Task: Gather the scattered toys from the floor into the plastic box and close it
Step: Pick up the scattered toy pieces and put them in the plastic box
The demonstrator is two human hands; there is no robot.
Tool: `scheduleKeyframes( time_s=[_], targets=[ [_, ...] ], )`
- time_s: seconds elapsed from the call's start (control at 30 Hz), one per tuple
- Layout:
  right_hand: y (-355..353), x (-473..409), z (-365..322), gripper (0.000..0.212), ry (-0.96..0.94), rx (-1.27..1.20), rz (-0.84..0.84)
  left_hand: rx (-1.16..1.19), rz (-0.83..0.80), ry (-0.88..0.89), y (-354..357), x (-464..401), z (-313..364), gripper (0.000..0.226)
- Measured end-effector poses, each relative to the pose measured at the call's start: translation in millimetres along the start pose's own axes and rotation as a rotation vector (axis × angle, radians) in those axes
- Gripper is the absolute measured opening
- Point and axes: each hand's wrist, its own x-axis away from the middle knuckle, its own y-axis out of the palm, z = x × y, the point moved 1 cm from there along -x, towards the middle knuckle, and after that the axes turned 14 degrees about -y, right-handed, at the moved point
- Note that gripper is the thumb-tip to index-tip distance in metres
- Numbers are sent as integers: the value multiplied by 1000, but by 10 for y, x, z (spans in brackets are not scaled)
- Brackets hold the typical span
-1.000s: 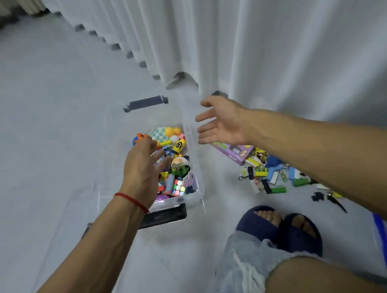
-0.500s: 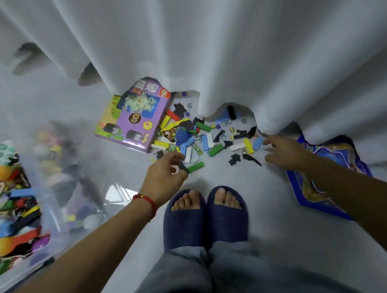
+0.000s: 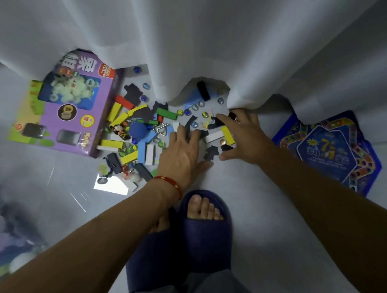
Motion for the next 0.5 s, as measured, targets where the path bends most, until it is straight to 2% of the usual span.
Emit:
scheduleKeyframes(
  time_s=[0.07,0.17,0.37,0.5],
  targets=[
    [60,53,3,96,21,-127,127,-24,-19,-31,58,-7,106,86],
    [127,127,-73,81,82,-207,228,-53,3,-37,91,-12,226,79],
    [183,169,-178,68,192,-253,269,-100,36,41,121,-32,214,45],
    [234,218,-183,56,199,-299,301,-6,59,56,131,-20,151,39]
  ],
)
